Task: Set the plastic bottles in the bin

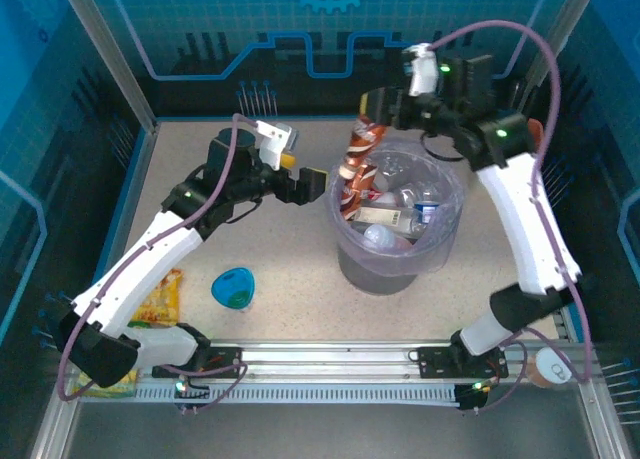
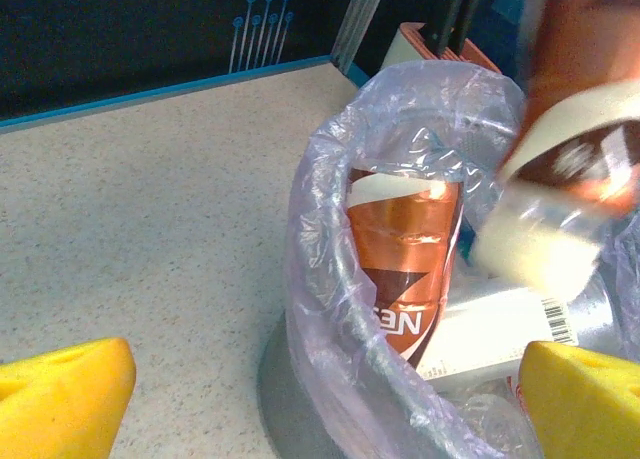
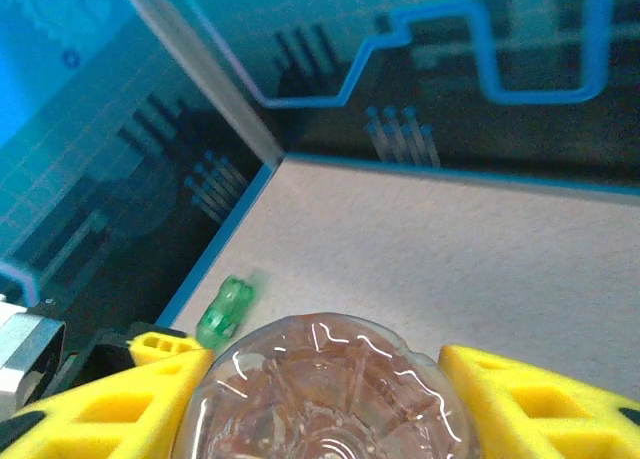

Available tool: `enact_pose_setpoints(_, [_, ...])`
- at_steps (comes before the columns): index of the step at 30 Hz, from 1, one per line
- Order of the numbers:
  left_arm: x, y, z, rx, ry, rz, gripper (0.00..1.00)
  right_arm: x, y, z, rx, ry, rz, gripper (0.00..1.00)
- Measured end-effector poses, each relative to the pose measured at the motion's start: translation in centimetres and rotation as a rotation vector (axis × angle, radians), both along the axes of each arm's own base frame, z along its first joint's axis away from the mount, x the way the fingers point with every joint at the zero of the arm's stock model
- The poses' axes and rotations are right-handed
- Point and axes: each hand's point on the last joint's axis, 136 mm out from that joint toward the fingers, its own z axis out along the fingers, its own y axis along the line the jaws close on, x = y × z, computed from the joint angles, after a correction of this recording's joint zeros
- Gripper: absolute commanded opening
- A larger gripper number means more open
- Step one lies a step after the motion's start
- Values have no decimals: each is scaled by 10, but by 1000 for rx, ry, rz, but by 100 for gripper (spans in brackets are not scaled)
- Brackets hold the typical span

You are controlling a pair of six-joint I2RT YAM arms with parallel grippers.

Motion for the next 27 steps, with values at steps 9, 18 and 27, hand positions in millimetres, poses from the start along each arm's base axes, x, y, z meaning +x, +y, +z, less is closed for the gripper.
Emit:
enact_pose_setpoints(9, [-13,-14,-22,-15,139,-20,86,-62,-76,2,-54,-139,-203,14])
enact_pose_setpoints(18, [-28,-43,-47,-28,247,-64,77,-46,-87,-85,-76,-57,-329,10])
enact_pose_setpoints(27, [-30,-54,-59,-37,283,-70,70,-34,-74,-110,-28,-134,-423,12])
